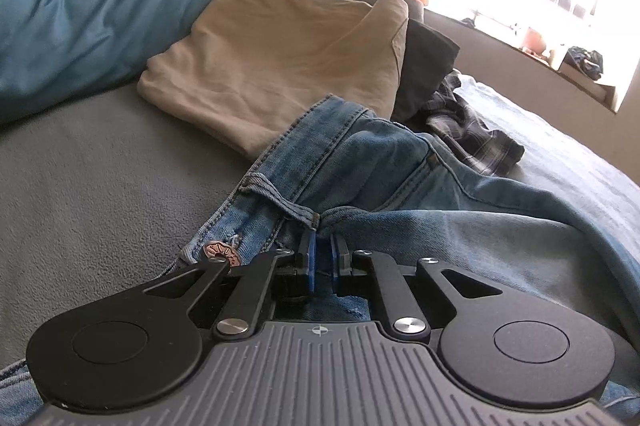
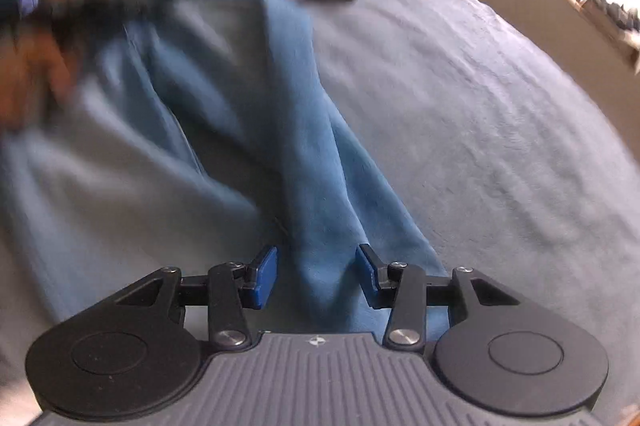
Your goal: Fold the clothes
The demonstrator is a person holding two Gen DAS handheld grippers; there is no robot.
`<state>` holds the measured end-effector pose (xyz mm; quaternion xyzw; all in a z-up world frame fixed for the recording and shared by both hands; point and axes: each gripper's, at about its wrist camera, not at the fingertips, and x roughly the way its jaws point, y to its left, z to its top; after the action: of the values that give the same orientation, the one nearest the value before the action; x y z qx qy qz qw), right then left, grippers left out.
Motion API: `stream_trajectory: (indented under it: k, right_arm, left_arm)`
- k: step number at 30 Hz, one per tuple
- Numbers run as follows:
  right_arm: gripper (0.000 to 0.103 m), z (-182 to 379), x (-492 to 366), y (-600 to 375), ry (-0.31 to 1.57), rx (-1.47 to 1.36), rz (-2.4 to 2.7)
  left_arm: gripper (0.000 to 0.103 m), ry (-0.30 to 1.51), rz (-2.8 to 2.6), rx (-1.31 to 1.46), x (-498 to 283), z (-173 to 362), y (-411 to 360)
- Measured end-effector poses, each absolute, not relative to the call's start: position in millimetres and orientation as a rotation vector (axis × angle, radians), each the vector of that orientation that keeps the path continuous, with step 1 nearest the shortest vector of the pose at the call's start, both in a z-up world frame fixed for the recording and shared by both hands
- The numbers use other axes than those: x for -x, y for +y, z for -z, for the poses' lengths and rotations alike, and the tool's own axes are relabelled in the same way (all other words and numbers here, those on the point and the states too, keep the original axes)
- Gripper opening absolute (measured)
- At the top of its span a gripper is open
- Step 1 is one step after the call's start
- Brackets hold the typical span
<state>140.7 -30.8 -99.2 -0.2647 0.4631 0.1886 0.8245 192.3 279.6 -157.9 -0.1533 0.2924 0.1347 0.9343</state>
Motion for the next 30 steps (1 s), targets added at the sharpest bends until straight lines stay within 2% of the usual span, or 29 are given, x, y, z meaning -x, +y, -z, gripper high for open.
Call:
stream_trajectory:
  k: [1, 3, 11, 17, 19, 20, 21, 23, 26, 30]
  right_arm:
    - [0.025, 100.5, -141.0, -34.5, 0.969, 0.573, -0.383]
    - [0.006, 95.1, -145.6, -45.2, 0.948, 0.529, -0.342]
    - [0.004, 43.8, -208.2, -83.7, 0.812, 0.444, -0.191]
    - [0.004, 88.6, -286.0, -91.9, 0.867, 0.457, -0.137]
    - [0.009, 114.2, -310.7, -95.4, 0.944, 0.425, -0.116]
    - [0.018, 123.4, -318.7, -99.9, 0.986, 0.396, -0.097]
    - [0.033, 128.9, -322.8, -106.6, 1.014, 0.355, -0.073]
    - [0.048, 124.3, -325.1, -125.0, 1.014, 0.234, -0.032]
    - [0.051, 98.4, -316.3, -165.2, 1.001, -0.014, -0.031]
    - [0.059, 56.8, -298.9, -194.2, 0.92, -0.199, 0.01]
  left_arm:
    - [0.008, 0.597, -0.275, 0.314, -192.8, 158.4, 279.3]
    - [0.008, 0.594, -0.275, 0.314, -192.6, 159.3, 278.9]
    - [0.008, 0.583, -0.28, 0.297, -191.7, 160.0, 277.2]
    - [0.008, 0.578, -0.278, 0.302, -190.9, 159.8, 279.3]
    - [0.008, 0.576, -0.276, 0.305, -190.7, 159.9, 279.5]
    - [0.008, 0.575, -0.275, 0.307, -190.6, 160.0, 279.5]
    - [0.008, 0.574, -0.274, 0.309, -190.4, 160.1, 279.7]
    - [0.008, 0.57, -0.272, 0.316, -190.0, 160.5, 280.4]
    - [0.008, 0.566, -0.271, 0.321, -189.2, 161.1, 280.7]
    - [0.008, 0.559, -0.268, 0.338, -187.8, 161.9, 282.2]
